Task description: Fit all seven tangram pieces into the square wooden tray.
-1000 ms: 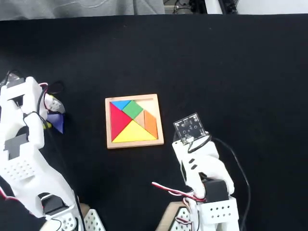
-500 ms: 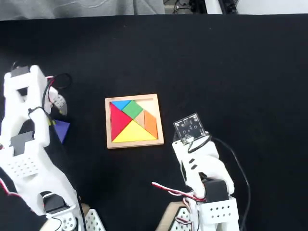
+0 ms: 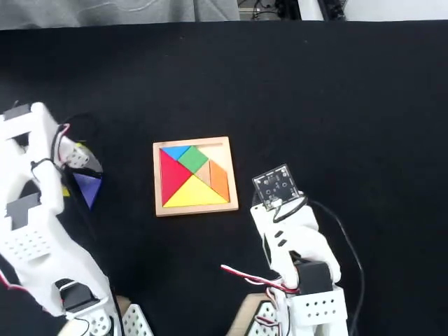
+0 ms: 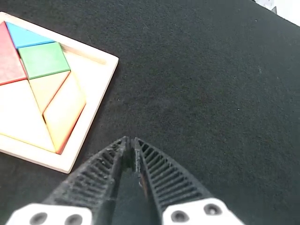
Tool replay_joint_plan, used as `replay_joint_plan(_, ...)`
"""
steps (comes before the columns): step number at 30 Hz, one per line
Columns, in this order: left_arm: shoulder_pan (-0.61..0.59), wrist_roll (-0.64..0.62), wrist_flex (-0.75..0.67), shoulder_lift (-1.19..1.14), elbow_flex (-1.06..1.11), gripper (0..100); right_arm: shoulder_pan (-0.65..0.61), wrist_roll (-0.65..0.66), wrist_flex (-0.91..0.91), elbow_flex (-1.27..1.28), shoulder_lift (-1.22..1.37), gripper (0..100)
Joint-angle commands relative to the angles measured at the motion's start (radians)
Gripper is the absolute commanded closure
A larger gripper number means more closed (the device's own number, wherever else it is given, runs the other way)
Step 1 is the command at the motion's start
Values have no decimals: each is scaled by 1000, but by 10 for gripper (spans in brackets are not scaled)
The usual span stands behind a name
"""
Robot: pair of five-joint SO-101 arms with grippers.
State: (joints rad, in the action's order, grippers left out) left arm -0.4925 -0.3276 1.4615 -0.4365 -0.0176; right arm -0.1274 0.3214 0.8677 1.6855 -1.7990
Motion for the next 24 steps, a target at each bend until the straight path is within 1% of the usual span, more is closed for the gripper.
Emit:
replay_joint_plan(1, -24, 103, -20, 110, 70, 692, 11, 8, 5, 1, -68, 987)
replay_joint_plan(5, 4, 163, -195, 206, 259, 692, 11, 8, 5, 1, -68, 987)
replay_joint_plan(8, 25, 166, -347, 288, 389, 692, 11, 8, 5, 1, -68, 987)
replay_joint_plan(10, 27, 164, -410, 321, 418, 694, 11, 8, 5, 1, -68, 987)
replay_joint_plan(20, 62, 173, -413, 227, 394, 696, 11, 8, 5, 1, -68, 987)
replay_joint_plan(24, 71, 206, -374, 227, 397, 696, 11, 8, 5, 1, -68, 987)
